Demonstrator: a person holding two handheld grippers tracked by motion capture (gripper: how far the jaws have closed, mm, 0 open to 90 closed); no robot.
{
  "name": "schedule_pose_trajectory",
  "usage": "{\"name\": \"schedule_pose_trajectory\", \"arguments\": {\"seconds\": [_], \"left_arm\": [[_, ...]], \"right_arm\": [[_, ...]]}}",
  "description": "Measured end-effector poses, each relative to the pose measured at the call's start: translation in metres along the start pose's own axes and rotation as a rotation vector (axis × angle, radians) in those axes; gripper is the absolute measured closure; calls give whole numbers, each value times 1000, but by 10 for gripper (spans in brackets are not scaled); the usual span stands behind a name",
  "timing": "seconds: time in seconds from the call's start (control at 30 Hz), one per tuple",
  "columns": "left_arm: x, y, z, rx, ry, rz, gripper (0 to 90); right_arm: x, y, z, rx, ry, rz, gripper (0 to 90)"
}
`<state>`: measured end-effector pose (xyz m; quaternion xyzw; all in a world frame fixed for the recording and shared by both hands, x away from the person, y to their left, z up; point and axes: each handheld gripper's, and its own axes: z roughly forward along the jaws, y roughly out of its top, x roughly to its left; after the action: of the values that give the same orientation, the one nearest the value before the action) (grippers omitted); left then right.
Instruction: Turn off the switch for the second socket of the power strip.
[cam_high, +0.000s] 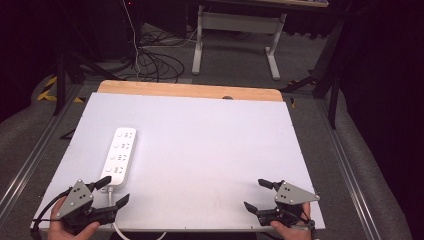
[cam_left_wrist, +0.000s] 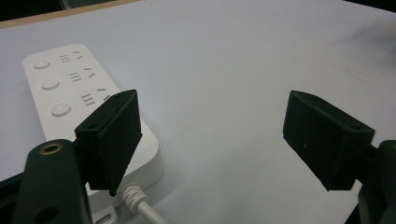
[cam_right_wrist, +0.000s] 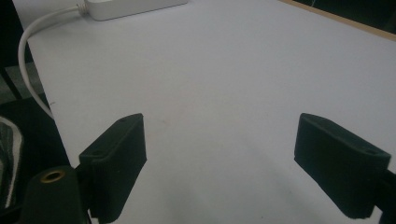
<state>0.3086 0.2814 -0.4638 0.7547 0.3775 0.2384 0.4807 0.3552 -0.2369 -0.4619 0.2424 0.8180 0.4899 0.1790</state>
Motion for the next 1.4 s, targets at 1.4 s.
{"name": "schedule_pose_trajectory", "arguments": {"seconds": [1.4], "left_arm": [[1,24,-5,39,48,36,318]], "right_arm": [[0,-1,6,27,42,7,178]]}}
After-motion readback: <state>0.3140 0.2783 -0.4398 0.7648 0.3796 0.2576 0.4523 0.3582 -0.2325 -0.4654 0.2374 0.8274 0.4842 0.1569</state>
